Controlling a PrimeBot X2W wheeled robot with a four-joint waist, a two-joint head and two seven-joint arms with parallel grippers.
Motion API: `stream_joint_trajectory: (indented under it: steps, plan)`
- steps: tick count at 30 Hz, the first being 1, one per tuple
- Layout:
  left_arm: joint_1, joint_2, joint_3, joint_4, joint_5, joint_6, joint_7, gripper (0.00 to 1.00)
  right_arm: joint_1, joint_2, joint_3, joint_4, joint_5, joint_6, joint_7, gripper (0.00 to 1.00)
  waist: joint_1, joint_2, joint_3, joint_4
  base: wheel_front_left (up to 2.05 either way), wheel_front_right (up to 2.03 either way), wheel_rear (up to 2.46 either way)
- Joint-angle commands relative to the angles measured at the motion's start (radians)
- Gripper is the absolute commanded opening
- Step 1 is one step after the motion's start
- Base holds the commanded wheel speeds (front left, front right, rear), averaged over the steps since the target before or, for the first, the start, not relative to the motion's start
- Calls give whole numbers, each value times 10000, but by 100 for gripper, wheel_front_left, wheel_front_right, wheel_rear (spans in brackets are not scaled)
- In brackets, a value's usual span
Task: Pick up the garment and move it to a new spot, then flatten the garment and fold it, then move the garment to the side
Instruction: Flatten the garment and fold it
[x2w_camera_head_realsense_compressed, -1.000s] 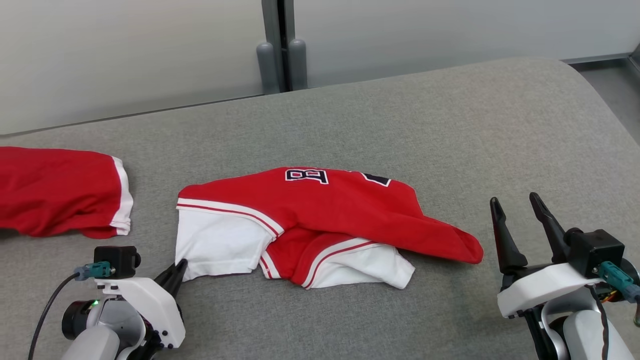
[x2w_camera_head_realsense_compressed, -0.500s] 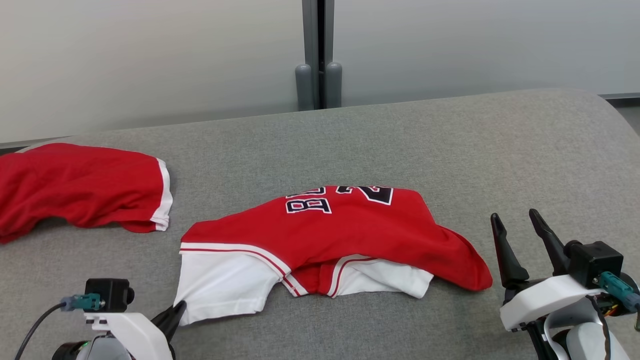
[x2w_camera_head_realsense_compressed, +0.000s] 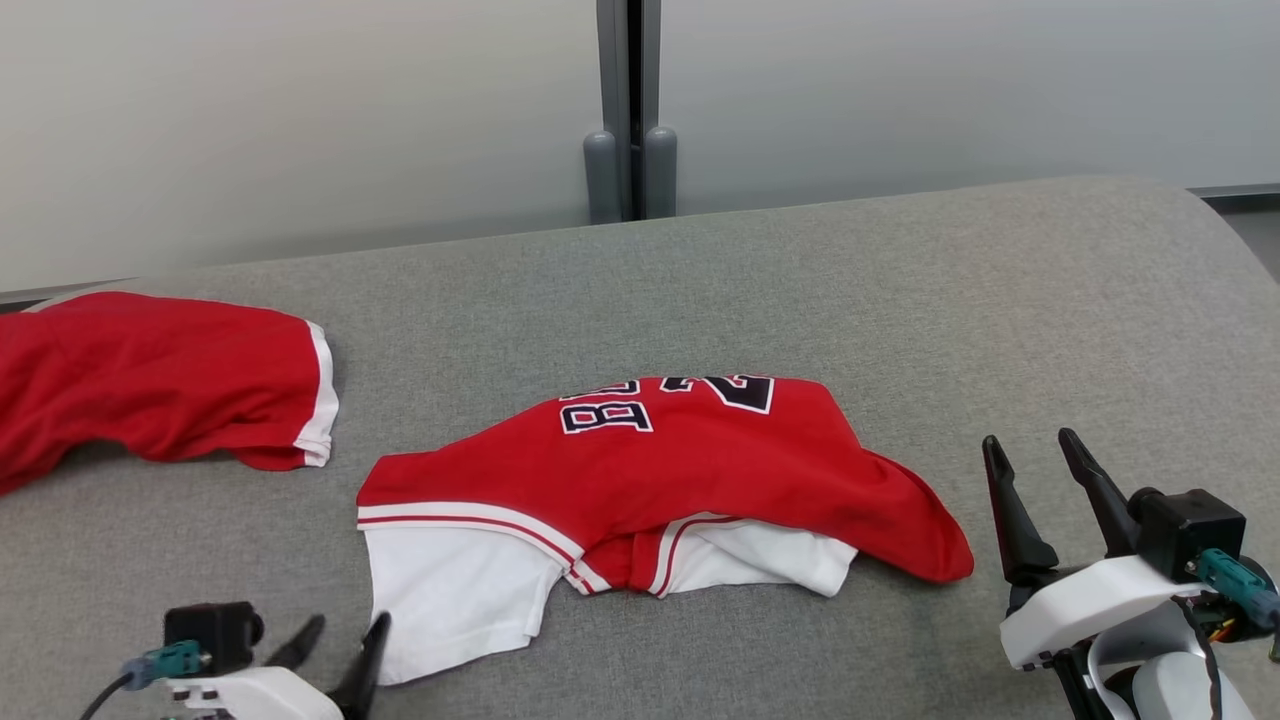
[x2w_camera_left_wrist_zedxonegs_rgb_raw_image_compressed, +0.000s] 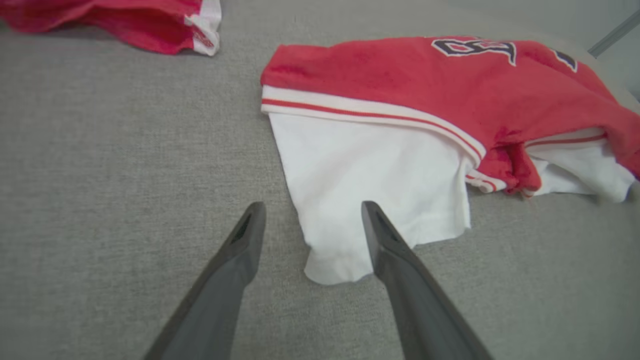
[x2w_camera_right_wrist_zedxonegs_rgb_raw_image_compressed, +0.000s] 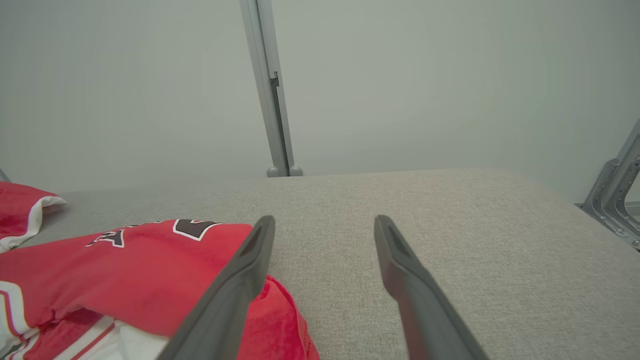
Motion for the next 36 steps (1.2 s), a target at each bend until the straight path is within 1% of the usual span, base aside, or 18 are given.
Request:
stream_joint_trajectory:
  steps: [1,4,9,13,18,22,27,36]
  plan:
    - [-98,72,143,-40,166,17,-371,100,99,-10,-40,1,25,-3,-83,100,0,0,-53,-22,0,0,0]
    - [-219,115,421,-338,599,106,-1571,100,192,39,-174,-87,20,-3,-254,100,0,0,-175,-5,0,0,0]
    - [-177,53,902,-1018,1287,498,-3443,100,423,223,-395,-152,98,-3,-626,100,0,0,-491,48,0,0,0]
    - [43,23,1167,-1725,1839,884,-4334,100,479,446,-605,-195,20,-3,-945,100,0,0,-643,58,0,0,0]
    - [378,-118,1434,-2223,2463,1210,-4629,100,535,559,-730,-146,-61,-3,-1011,100,0,0,-780,-13,0,0,0]
    - [697,-288,1303,-2125,2880,1300,-4685,100,674,630,-826,27,32,-3,-843,100,0,0,-857,-26,0,0,0]
    - [786,-453,1263,-2044,3080,1224,-4699,100,718,683,-847,135,218,-3,-669,100,0,0,-902,-4,0,0,0]
    - [752,-508,1375,-2047,3170,1137,-4683,100,648,677,-847,94,148,-3,-563,100,0,0,-939,10,0,0,0]
